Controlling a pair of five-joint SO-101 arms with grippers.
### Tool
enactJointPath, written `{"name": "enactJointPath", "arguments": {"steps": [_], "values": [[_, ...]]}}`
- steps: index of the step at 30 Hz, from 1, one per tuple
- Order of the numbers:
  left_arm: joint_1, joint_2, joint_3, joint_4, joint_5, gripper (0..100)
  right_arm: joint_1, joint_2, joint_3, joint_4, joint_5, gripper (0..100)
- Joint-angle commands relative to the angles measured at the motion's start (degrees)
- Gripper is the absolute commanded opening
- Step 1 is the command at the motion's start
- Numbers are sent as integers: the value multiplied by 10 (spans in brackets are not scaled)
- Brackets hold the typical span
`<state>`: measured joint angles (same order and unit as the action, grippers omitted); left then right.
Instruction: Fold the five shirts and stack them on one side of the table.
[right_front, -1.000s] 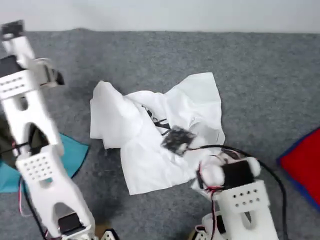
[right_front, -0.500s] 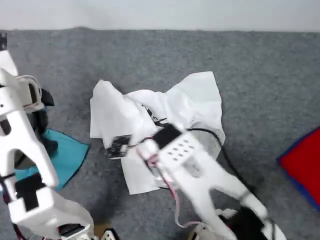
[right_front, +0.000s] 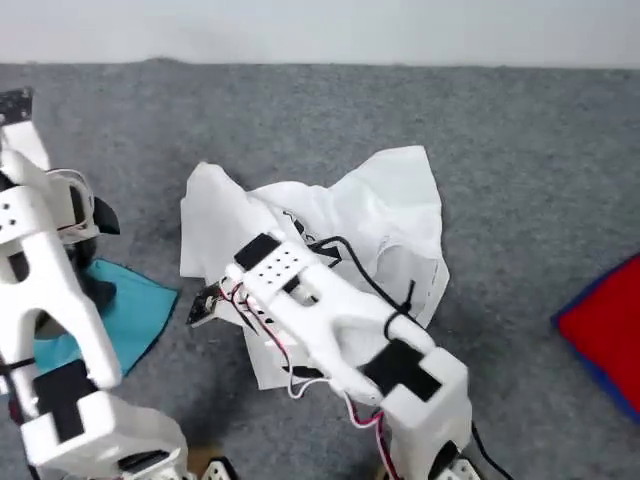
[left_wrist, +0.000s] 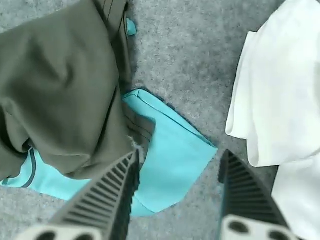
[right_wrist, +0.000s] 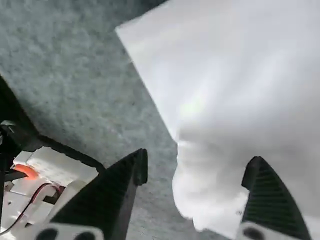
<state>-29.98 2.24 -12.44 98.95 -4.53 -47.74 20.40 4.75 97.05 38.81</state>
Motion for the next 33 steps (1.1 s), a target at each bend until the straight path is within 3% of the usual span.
{"name": "enactJointPath", "arguments": {"steps": [1,8,22,29,33], "values": [[2,-29,-2,17,-5,250,9,33,-45,-4,-3,249],[2,-29,-2,17,-5,250,9,57,-67,-4,-3,6],[-16,-28,-2,17,-8,250,23,51,-66,22,-4,9],[-14,-29,-2,17,-8,250,71,-46,-66,31,-6,9],[-13,-26,-2,17,-8,250,64,-107,-66,31,-13,128]]}}
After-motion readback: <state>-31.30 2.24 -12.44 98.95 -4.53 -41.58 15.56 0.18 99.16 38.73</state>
